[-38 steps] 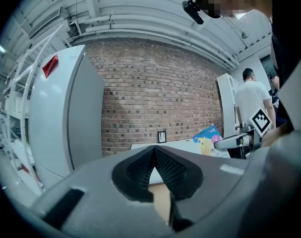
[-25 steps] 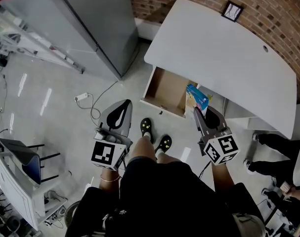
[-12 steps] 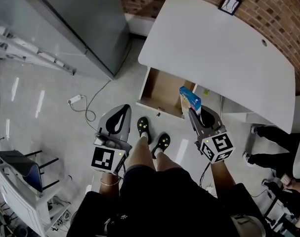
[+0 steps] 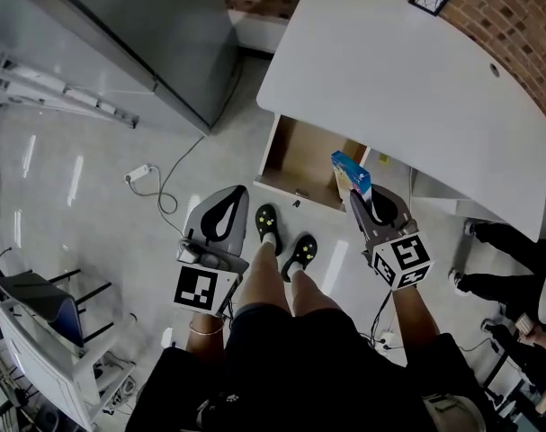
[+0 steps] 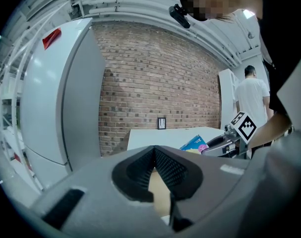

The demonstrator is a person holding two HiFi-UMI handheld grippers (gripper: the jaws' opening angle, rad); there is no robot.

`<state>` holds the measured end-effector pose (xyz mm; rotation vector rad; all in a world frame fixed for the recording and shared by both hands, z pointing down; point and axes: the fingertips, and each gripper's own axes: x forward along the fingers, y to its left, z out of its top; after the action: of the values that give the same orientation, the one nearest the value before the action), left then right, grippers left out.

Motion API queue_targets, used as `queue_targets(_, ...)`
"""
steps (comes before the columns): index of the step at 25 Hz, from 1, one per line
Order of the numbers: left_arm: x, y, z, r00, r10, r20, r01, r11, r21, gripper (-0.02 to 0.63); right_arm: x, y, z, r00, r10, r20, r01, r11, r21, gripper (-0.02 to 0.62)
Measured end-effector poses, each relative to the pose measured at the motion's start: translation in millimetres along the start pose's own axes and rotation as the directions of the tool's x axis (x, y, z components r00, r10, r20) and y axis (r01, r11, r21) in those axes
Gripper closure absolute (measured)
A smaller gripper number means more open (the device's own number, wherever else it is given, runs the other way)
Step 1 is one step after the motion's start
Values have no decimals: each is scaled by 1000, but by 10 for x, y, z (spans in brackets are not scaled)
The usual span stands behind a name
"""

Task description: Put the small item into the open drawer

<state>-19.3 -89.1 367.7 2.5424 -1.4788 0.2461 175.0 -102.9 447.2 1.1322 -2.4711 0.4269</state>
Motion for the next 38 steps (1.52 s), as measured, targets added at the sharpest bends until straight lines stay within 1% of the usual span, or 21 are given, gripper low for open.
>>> queue_targets(9,140,74,-336,999,-4,-38,4,1000,-23,609,318,-86,-336,997,15,-75,-19,998,-54,500)
queue_targets(19,279,244,-592,998,25,-53,-26,999,-28,609,617,-135,-602,989,48,-139,-61,994,-90,500)
queue_targets(32,510,323,-910,997,25,-71,-28,999,-40,609,988,-209,-932,973,87,-216,-116,985,-128,500)
queue_targets(38,567,371,-1005,997,30,-72,-33,998,-49,609,1129,-228,-1089,963,101,-250,-135,983,-124,500)
